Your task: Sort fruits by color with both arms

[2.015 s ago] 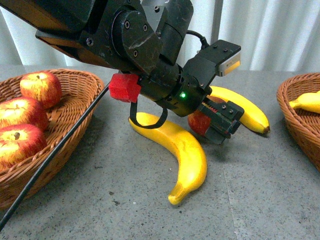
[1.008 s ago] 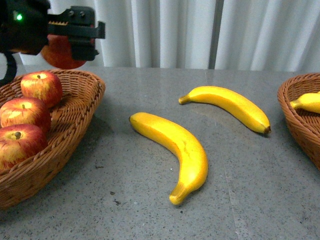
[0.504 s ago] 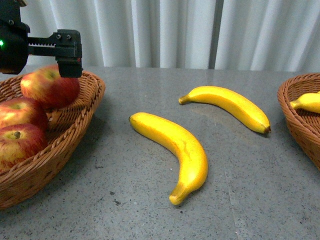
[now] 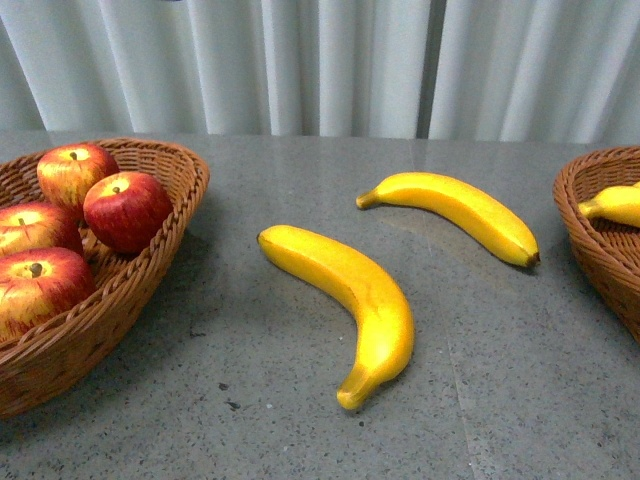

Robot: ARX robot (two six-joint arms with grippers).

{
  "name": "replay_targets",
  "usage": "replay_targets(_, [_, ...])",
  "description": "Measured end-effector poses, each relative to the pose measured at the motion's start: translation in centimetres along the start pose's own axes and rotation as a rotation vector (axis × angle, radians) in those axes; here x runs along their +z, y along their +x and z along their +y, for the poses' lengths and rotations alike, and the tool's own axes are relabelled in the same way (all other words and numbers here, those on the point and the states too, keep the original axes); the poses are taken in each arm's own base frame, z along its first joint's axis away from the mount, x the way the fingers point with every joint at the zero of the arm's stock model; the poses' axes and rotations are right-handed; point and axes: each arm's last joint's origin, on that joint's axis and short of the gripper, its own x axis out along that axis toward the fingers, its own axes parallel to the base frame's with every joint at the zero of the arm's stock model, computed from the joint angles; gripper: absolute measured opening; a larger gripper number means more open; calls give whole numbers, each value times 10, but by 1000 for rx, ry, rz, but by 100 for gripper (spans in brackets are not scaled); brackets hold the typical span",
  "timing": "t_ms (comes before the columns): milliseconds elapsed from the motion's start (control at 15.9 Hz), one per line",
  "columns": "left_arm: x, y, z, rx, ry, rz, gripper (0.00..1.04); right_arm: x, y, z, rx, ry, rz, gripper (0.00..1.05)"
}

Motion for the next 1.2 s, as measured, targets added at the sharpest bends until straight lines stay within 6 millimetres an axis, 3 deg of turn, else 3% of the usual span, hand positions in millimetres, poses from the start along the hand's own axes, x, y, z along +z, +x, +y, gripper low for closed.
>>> replay_targets(126, [-15,-30,14,86,27,43,94,0,0,0,0,0,0,98])
replay_targets(252, [-39,-74,42,111,-97,18,69,0,0,0,0,0,0,98])
replay_targets(378, [-80,-111,49,126,-147,-45,46,0,0,0,0,0,0,98])
replay_targets(441, [-106,-119,47,101,-141,34,33,0,0,0,0,0,0,98])
replay_targets(504, [-115,-122,49,105,-144,71,22,0,0,0,0,0,0,98])
replay_targets(630, [-109,-129,54,112,-159,12,1,0,0,0,0,0,0,98])
replay_targets(819, [-120,-139,65,121,-158,33,1,0,0,0,0,0,0,98])
replay_targets(1196, [-121,-150,63,108,-158,-3,1,0,0,0,0,0,0,98])
